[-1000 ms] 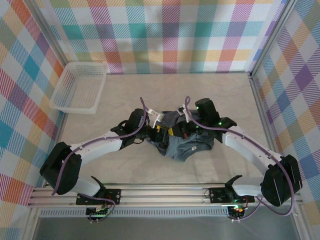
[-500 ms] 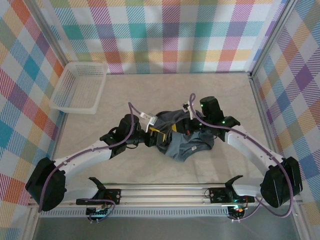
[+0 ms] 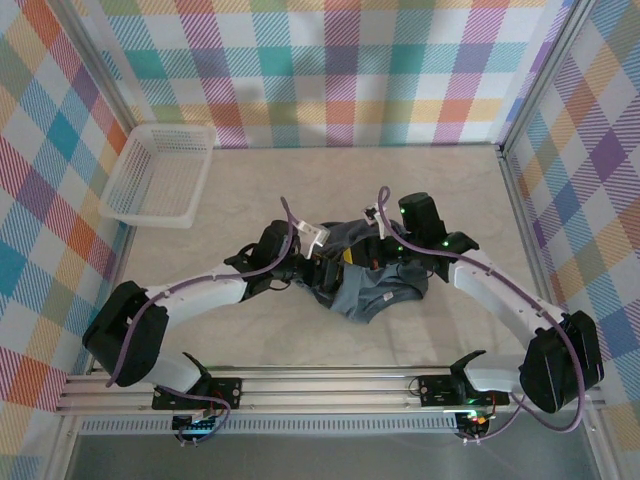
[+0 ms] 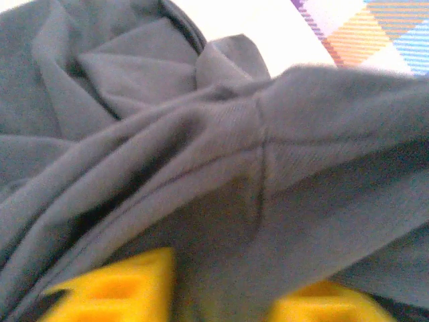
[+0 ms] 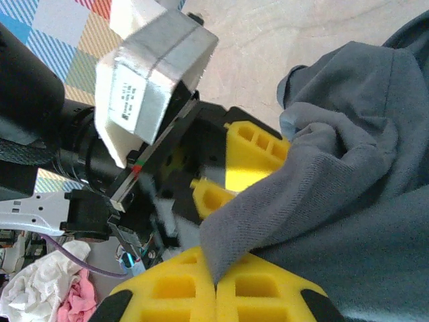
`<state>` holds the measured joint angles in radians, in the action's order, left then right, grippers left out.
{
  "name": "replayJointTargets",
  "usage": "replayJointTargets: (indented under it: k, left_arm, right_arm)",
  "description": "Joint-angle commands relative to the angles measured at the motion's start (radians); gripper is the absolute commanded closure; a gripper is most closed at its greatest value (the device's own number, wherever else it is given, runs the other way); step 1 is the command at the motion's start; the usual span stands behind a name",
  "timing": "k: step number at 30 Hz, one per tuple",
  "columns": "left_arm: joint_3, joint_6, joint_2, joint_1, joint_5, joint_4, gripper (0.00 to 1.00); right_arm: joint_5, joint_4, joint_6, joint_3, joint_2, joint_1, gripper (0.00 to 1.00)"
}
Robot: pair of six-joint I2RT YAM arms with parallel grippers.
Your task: Fold the inside-out t-shirt
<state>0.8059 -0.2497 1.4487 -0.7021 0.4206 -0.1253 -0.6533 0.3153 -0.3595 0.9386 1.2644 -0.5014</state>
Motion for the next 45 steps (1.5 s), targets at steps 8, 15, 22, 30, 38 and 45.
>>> replayJointTargets:
  k: [8,15,22,30,38,45]
  left_arm:
    - [0.176,-0.354,-0.137,0.080,0.476,0.148,1.00]
    - [0.231,-0.370,-0.150,0.106,0.481,0.207,1.00]
    - [0.246,-0.400,-0.110,0.131,0.444,0.187,1.00]
    - [0.256,-0.489,-0.095,0.139,0.430,0.108,1.00]
    - [0.268,-0.490,-0.129,0.173,0.396,0.165,1.00]
    - [0.266,-0.323,-0.122,0.288,0.328,0.324,1.00]
  right_arm:
    - [0.138,0.078,0.143,0.082,0.258,0.212,1.00]
    - [0.076,0.081,0.093,0.143,0.195,0.217,0.57]
    - [0.341,-0.129,0.064,-0.242,-0.364,0.043,0.69]
    - [0.651,-0.364,0.137,-0.290,-0.267,-0.247,0.58]
    - [0.895,-0.287,0.303,-0.189,-0.022,-0.250,0.71]
    - [0.258,-0.266,0.132,-0.202,-0.220,-0.138,1.00]
